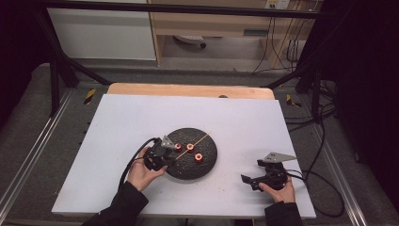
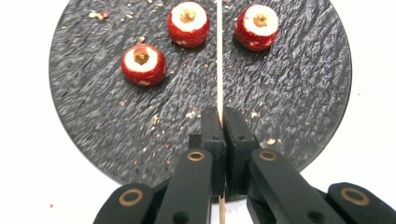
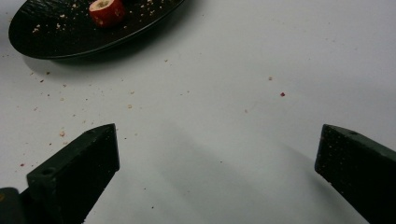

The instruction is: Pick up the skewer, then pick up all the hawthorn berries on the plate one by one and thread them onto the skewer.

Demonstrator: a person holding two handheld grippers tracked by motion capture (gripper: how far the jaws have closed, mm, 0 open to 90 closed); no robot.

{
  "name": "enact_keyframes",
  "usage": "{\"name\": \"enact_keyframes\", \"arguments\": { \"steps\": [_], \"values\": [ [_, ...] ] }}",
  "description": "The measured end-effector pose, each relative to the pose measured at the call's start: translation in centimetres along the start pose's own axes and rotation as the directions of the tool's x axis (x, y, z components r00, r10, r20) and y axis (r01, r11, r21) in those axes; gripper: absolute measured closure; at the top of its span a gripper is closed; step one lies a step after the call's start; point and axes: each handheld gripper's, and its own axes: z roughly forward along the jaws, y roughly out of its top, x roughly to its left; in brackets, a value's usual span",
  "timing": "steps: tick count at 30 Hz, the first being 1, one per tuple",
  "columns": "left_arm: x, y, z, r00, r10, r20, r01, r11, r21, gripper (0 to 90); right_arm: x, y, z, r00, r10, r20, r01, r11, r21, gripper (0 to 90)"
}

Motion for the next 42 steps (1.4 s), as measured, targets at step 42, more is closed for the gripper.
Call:
{"name": "enact_keyframes", "arguments": {
  "steps": [42],
  "values": [
    [0.9, -9.9, -3.1, 0.9920, -0.125, 0.014, 0.123, 0.9387, -0.322, 87.8, 1.4, 1.4, 1.2, 0.9999, 0.017, 0.004, -0.017, 1.000, -0.003, 0.7]
  ]
}}
